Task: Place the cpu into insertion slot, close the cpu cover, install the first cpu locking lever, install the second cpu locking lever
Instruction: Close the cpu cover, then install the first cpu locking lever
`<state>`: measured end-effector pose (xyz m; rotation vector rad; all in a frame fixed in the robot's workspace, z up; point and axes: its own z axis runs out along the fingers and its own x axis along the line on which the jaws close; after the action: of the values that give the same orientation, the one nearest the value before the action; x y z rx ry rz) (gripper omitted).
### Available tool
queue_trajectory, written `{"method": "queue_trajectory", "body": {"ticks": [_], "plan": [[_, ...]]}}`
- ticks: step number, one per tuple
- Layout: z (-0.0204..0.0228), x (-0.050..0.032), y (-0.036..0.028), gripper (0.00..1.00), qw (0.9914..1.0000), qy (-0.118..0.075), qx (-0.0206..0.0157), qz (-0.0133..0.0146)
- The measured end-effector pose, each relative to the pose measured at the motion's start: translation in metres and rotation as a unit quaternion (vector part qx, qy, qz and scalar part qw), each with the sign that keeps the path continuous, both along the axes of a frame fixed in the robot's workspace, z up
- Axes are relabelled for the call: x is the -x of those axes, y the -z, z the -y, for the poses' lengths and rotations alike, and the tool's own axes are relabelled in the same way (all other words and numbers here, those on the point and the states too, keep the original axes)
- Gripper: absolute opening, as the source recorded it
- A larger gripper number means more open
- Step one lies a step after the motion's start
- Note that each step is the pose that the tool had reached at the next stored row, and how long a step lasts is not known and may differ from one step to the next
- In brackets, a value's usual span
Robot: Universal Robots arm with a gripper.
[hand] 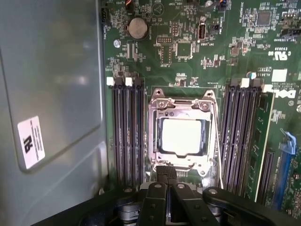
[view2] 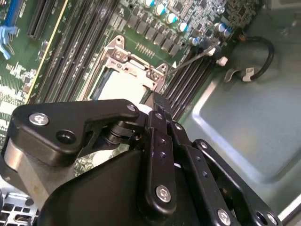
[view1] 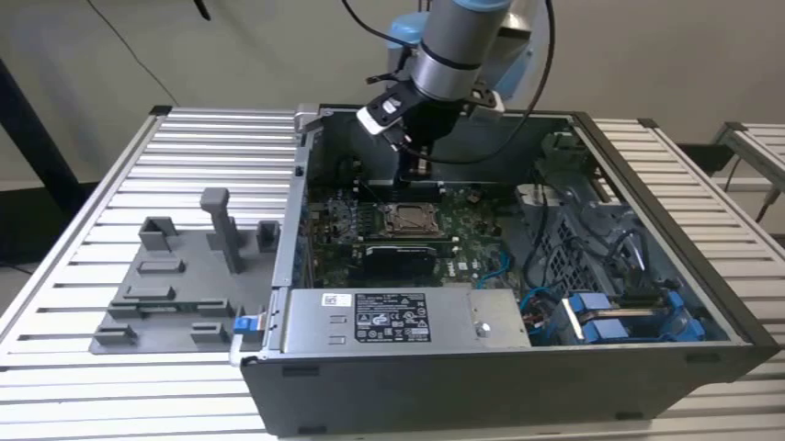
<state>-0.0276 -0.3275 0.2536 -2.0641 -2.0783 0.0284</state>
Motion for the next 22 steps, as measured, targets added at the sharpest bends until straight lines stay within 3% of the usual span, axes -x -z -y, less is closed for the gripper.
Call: {"method": "queue_trajectory", "body": {"ticks": [10, 15, 19, 22], "plan": [[-0.0001, 0.0268, -0.0007, 0.11, 0.99984, 0.000, -0.0013, 0.0176], [-0.0049, 0.0362, -0.0007, 0.11, 0.99966, 0.000, -0.0013, 0.0260], [-0.0072, 0.0443, -0.0007, 0.11, 0.99952, 0.000, -0.0013, 0.0310], [-0.0073, 0.0505, -0.0007, 0.11, 0.99945, 0.000, -0.0013, 0.0332]]}}
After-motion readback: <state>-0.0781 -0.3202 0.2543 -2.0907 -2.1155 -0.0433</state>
